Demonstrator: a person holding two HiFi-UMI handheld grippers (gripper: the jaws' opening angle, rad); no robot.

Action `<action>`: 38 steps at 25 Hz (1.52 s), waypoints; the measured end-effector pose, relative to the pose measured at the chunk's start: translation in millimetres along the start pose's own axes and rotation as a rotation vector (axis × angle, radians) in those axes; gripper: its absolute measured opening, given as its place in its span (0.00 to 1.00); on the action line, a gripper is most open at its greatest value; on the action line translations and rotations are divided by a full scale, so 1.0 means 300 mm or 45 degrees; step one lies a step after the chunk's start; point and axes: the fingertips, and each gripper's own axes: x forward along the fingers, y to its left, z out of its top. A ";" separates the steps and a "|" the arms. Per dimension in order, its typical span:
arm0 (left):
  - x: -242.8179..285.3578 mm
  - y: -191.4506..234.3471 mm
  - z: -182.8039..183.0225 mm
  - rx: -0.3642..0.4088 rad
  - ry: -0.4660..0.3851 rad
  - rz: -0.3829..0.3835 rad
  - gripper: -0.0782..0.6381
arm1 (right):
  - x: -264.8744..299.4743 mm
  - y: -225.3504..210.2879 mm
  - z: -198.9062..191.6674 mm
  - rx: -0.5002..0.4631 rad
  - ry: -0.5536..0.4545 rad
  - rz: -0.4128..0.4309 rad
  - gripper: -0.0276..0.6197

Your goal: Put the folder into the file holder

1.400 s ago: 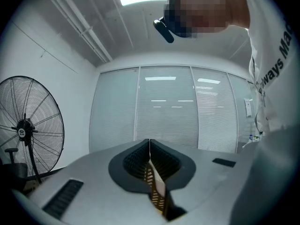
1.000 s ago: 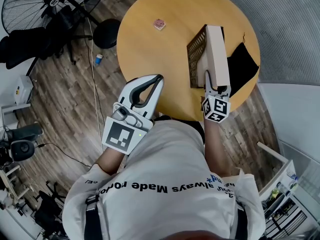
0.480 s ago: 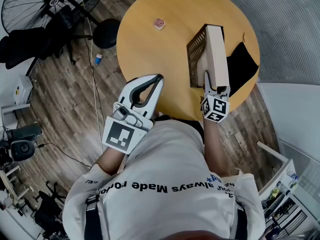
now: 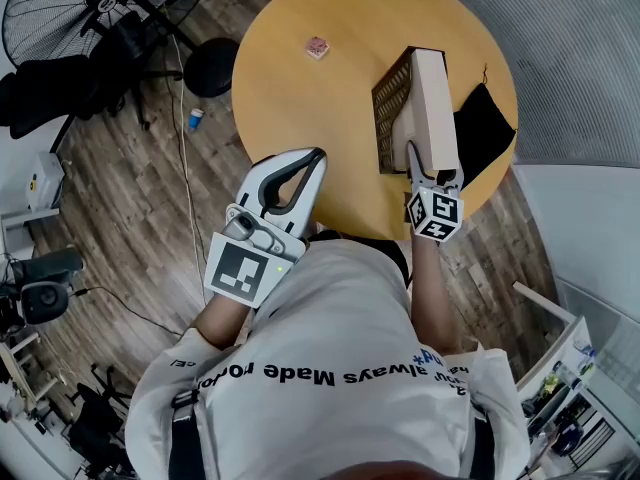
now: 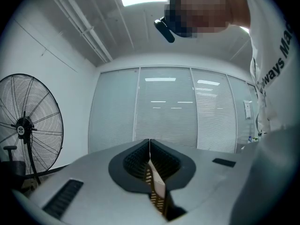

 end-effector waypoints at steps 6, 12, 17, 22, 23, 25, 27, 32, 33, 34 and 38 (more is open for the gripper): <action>-0.005 -0.008 -0.010 -0.003 0.001 -0.006 0.14 | -0.036 -0.014 0.025 -0.006 0.000 0.004 0.58; -0.003 -0.014 -0.010 -0.001 0.004 -0.020 0.14 | -0.070 0.006 0.051 -0.034 0.014 0.030 0.59; 0.005 -0.023 -0.009 0.001 0.004 -0.029 0.14 | -0.098 0.018 0.085 -0.051 0.014 0.055 0.59; 0.005 -0.035 -0.007 0.003 0.004 -0.036 0.14 | -0.142 0.036 0.141 -0.075 -0.006 0.079 0.59; 0.004 -0.038 -0.007 0.005 0.005 -0.037 0.14 | -0.152 0.042 0.155 -0.083 -0.012 0.087 0.59; 0.007 -0.042 -0.008 0.004 0.007 -0.040 0.14 | -0.167 0.053 0.183 -0.100 -0.024 0.103 0.59; 0.012 -0.043 -0.008 0.002 0.005 -0.043 0.14 | -0.175 0.064 0.206 -0.114 -0.032 0.119 0.59; 0.021 -0.045 -0.013 0.000 0.007 -0.051 0.14 | -0.192 0.087 0.247 -0.145 -0.050 0.143 0.59; 0.022 -0.044 -0.014 0.000 0.009 -0.052 0.14 | -0.196 0.094 0.254 -0.150 -0.051 0.152 0.59; 0.022 -0.044 -0.014 0.001 0.009 -0.053 0.14 | -0.201 0.103 0.260 -0.155 -0.050 0.163 0.59; 0.027 -0.047 -0.010 0.001 0.012 -0.055 0.14 | -0.225 0.132 0.296 -0.179 -0.057 0.204 0.58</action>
